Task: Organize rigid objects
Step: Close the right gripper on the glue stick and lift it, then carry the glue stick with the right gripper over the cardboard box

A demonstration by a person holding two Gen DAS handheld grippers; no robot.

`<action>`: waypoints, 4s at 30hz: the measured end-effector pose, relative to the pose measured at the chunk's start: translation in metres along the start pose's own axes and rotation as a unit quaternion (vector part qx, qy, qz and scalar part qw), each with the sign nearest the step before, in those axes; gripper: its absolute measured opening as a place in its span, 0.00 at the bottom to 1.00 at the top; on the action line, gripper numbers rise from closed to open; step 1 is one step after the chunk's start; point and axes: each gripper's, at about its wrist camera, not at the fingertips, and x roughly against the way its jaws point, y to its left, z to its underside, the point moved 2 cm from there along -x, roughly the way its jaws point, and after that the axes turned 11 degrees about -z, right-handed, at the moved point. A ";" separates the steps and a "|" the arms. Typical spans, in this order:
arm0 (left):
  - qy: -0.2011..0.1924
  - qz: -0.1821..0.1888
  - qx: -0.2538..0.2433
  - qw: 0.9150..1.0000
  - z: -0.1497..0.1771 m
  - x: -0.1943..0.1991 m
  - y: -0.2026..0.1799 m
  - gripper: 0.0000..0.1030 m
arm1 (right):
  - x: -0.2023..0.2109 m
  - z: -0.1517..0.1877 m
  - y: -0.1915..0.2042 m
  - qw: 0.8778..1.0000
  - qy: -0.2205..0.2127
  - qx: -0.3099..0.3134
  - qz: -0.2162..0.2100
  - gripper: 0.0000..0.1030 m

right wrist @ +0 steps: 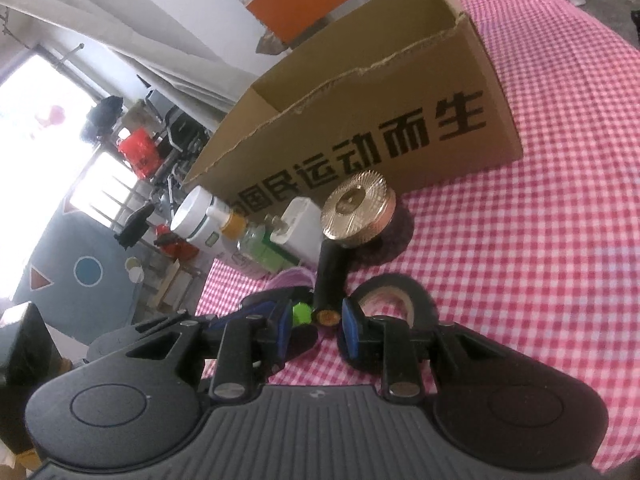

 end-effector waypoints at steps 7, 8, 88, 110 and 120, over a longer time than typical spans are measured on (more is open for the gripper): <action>0.002 -0.003 -0.006 1.000 -0.001 -0.005 -0.002 0.35 | 0.000 -0.001 -0.001 1.000 0.003 -0.006 -0.009 0.28; 0.003 -0.004 -0.005 1.000 -0.001 -0.006 -0.002 0.35 | 0.000 -0.001 -0.001 1.000 0.003 -0.007 -0.010 0.28; -0.048 -0.097 0.124 0.986 -0.151 0.009 0.090 0.14 | -0.055 -0.177 0.129 0.980 0.030 0.175 -0.095 0.17; 0.131 -0.103 0.154 0.974 -0.162 -0.113 0.142 0.40 | -0.251 -0.240 0.003 0.974 0.224 0.001 -0.020 0.16; 0.063 -0.087 0.191 0.976 -0.165 -0.054 0.144 0.49 | -0.167 -0.258 0.033 0.987 0.150 0.031 -0.054 0.18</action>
